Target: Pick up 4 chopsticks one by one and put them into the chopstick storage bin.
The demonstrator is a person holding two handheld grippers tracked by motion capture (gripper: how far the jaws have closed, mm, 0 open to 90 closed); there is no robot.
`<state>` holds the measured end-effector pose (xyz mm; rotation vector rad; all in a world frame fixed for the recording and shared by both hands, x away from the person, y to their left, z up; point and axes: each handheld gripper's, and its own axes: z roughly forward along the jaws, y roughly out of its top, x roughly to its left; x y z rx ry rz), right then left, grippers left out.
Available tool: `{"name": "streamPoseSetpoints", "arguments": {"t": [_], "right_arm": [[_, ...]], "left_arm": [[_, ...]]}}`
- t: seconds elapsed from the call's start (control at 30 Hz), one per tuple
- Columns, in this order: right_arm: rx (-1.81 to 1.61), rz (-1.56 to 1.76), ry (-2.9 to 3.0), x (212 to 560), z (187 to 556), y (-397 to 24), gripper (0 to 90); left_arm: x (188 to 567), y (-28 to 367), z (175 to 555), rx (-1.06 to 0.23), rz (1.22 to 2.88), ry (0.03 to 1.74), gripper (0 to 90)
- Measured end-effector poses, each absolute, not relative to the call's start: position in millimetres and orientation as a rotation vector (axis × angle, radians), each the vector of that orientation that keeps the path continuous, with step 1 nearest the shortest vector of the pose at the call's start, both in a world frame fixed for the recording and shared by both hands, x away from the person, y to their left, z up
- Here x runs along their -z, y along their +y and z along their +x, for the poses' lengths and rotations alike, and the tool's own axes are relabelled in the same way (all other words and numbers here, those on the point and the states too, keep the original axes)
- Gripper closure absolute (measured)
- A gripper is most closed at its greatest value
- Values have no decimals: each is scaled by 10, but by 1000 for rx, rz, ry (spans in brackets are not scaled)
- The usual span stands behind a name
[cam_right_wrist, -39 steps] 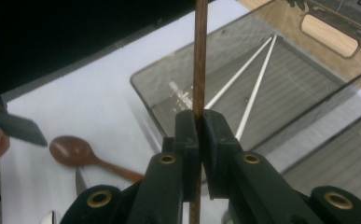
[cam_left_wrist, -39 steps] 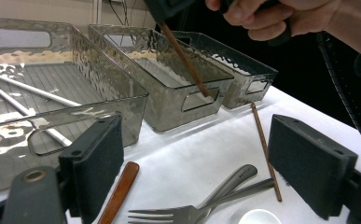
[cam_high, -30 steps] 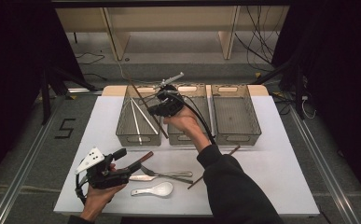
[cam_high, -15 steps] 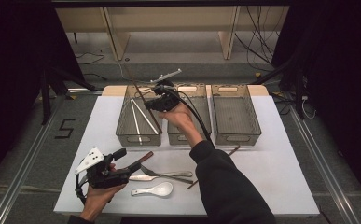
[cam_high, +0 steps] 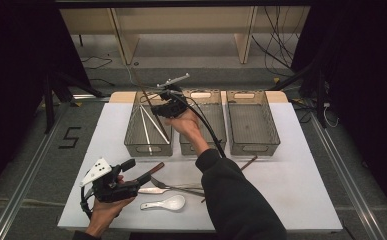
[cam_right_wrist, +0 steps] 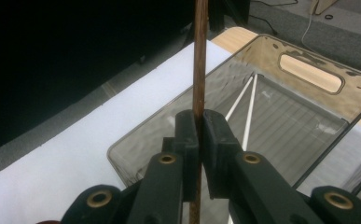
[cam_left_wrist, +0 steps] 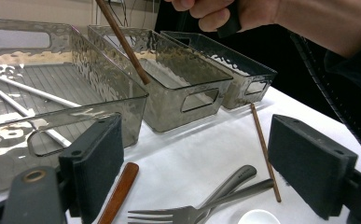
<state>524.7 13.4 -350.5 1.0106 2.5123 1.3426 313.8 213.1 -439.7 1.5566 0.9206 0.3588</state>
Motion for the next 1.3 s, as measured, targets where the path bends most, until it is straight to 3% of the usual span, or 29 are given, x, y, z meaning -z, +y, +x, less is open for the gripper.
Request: {"name": "streamPoseSetpoints", "arguments": {"t": [1.3], "right_arm": [[-1216,1128,2551,3842,5324,223,834]], "left_arm": [[4393,2136,3134,-356,1561,917,180]]}}
